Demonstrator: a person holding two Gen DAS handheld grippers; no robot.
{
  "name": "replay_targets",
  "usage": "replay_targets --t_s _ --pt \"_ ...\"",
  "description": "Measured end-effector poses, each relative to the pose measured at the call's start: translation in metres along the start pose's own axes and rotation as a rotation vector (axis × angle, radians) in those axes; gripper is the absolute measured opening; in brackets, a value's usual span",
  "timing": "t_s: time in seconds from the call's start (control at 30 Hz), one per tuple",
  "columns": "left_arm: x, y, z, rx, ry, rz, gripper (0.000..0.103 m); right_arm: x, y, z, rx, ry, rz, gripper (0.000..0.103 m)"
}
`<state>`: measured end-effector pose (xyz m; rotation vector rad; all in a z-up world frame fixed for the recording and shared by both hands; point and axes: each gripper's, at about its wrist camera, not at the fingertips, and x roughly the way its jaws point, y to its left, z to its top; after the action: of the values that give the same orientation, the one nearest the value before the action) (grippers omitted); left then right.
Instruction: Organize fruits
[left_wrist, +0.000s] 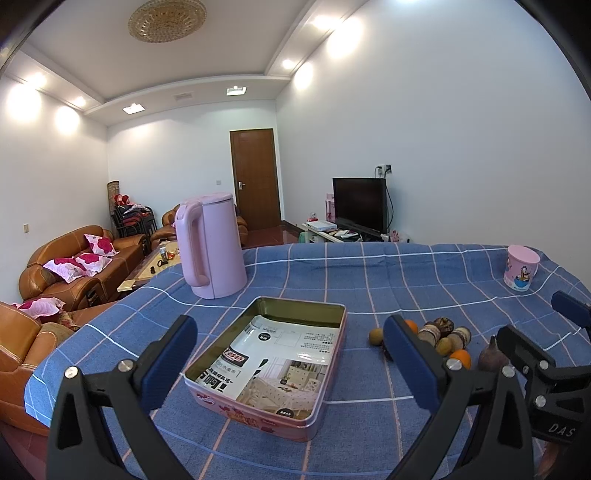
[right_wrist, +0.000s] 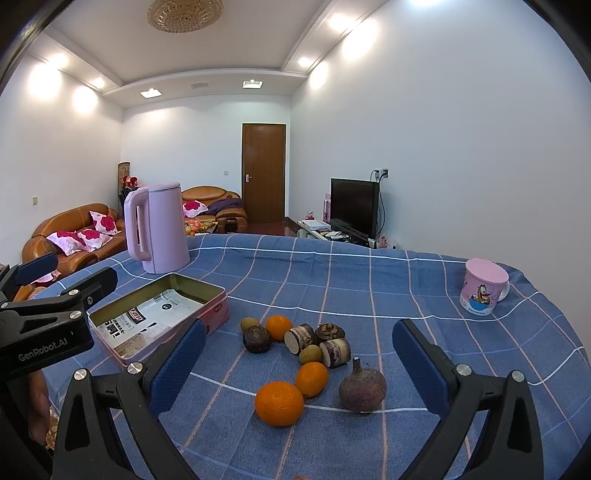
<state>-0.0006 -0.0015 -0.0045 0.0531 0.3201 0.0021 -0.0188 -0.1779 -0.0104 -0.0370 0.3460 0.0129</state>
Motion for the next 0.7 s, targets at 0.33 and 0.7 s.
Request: replay_targets --t_s 0.33,0.7 --pt "0.0011 -0.0003 -0.0006 0.004 0.003 0.001 0.103 0.0004 -0.0001 0.0001 0.000 0.002 0.001 0.102" --pt "0.0022 0.0004 -0.0021 0.003 0.004 0.000 0.103 0.0003 0.0030 -0.0025 0.001 0.009 0.012 0.102"
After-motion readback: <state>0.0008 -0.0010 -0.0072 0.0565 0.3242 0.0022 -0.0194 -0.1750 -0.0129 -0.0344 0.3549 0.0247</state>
